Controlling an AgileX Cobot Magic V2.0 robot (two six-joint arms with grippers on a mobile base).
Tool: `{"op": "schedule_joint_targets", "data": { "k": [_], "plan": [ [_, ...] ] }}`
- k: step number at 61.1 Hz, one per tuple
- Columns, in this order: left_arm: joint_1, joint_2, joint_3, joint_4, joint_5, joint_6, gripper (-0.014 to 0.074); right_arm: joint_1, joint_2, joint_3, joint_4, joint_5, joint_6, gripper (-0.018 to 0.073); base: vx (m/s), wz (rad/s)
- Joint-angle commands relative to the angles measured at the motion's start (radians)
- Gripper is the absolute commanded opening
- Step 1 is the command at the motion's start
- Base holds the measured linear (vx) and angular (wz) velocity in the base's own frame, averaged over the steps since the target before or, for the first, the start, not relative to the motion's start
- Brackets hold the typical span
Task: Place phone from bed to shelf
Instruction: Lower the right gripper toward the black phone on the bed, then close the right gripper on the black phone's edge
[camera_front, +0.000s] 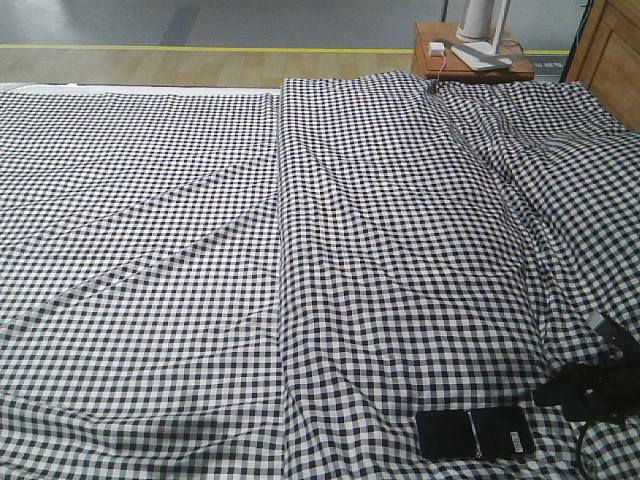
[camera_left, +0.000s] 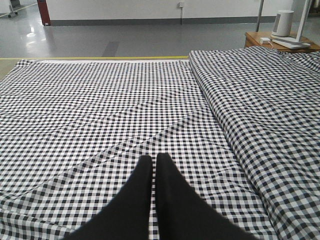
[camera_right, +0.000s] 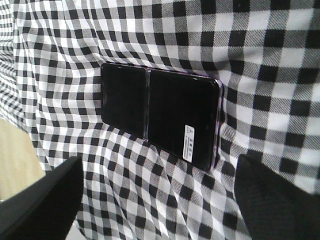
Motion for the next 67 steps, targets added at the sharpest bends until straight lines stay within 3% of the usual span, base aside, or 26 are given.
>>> {"op": "schedule_joint_targets", "data": {
  "k": [1, 41, 67],
  "plan": [
    [-0.006, -0.005, 0.003, -0.009, -0.073, -0.004, 0.0001, -0.006, -0.02, -0.043, 0.041, 0.083, -0.014, 0.0575, 0.0, 0.0],
    [-0.006, -0.005, 0.003, -0.009, -0.073, -0.004, 0.0001, -0.002, 0.172, -0.176, 0.156, 0.169, -0.057, 0.0575, 0.0, 0.0],
    [-0.006, -0.005, 0.003, -0.009, -0.073, -0.004, 0.0001, 0.074, 0.26, -0.179, 0.181, 0.171, -0.087, 0.0575, 0.0, 0.0]
  ]
}}
